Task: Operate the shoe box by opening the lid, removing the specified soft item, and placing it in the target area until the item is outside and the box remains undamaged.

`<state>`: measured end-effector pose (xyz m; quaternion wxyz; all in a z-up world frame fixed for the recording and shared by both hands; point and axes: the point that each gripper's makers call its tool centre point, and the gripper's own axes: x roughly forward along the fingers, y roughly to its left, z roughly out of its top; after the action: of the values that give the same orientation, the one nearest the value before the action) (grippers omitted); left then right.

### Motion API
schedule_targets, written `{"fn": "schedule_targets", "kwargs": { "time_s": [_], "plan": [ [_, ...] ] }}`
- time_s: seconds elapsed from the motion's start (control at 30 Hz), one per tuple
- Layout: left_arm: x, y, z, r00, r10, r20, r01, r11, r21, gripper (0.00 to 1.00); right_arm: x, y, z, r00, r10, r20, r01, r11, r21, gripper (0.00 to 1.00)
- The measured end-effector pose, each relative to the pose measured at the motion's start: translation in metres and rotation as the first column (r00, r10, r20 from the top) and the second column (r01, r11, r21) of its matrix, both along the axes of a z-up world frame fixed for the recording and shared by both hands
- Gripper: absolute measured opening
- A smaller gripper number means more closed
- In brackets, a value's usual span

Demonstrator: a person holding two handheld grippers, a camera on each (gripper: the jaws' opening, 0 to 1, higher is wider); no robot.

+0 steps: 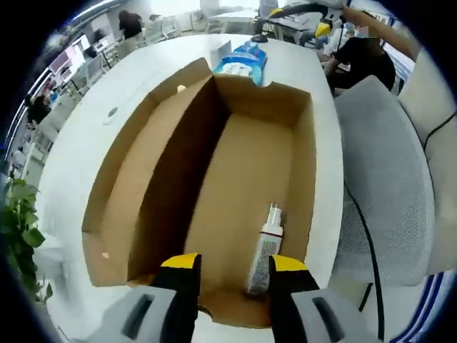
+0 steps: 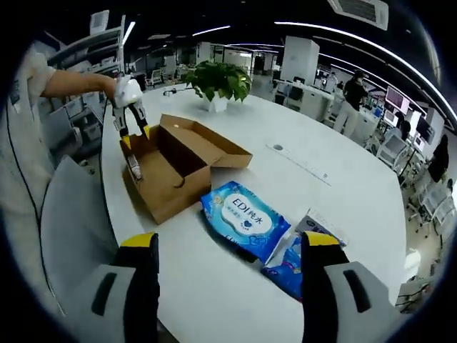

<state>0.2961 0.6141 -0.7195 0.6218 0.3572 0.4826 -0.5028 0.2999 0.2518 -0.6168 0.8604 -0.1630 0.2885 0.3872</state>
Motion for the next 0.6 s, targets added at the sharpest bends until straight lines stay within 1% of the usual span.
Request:
{"fn": "schedule_targets", "kwargs": {
  "time_s": [0.07,0.13,0.2,0.27,0.3,0.37,0.4,0.47,0.53,0.6],
  "plan": [
    [-0.001,-0.001,-0.003,0.999,-0.027,-0.022,0.028,0.999,0.016,0.38,-0.006,0.005,0.002,1.0,0.001,-0.004,-0.001,1.0,0.014,0.78],
    [-0.002,-0.004,-0.007,0.997,-0.071,-0.035,0.071,0.997,0.017,0.38,-0.011,0.009,0.004,1.0,-0.007,-0.011,0.007,1.0,0.03,0.8],
    [-0.004,-0.005,-0.01,0.994,-0.09,-0.058,0.091,0.996,0.015,0.39,-0.017,0.013,0.006,1.0,-0.01,-0.01,0.011,0.999,0.046,0.81],
    [-0.008,-0.007,-0.014,0.985,-0.148,-0.086,0.149,0.989,0.003,0.39,-0.024,0.017,0.008,1.0,-0.009,-0.013,0.009,0.998,0.058,0.81],
    [-0.008,-0.007,-0.015,0.985,-0.143,-0.091,0.145,0.989,0.009,0.39,-0.026,0.019,0.008,1.0,-0.008,-0.014,0.009,0.998,0.059,0.81],
    [-0.012,-0.008,-0.019,0.977,-0.179,-0.115,0.182,0.983,0.012,0.4,-0.031,0.021,0.006,1.0,-0.003,-0.018,0.003,0.999,0.053,0.81],
    [-0.013,-0.008,-0.021,0.975,-0.189,-0.117,0.192,0.981,0.014,0.4,-0.033,0.022,0.005,1.0,-0.004,-0.018,0.005,0.999,0.049,0.81],
    [-0.015,-0.008,-0.026,0.971,-0.194,-0.14,0.199,0.98,0.021,0.42,-0.035,0.022,0.003,1.0,-0.005,-0.028,0.006,0.999,0.05,0.81],
    [-0.02,-0.007,-0.03,0.961,-0.22,-0.167,0.227,0.974,0.023,0.43,-0.035,0.023,0.002,1.0,-0.007,-0.029,0.009,0.999,0.054,0.82],
    [-0.02,-0.006,-0.035,0.959,-0.224,-0.175,0.233,0.972,0.034,0.42,-0.034,0.022,0.002,0.999,-0.016,-0.031,0.018,0.998,0.057,0.82]
  ]
}}
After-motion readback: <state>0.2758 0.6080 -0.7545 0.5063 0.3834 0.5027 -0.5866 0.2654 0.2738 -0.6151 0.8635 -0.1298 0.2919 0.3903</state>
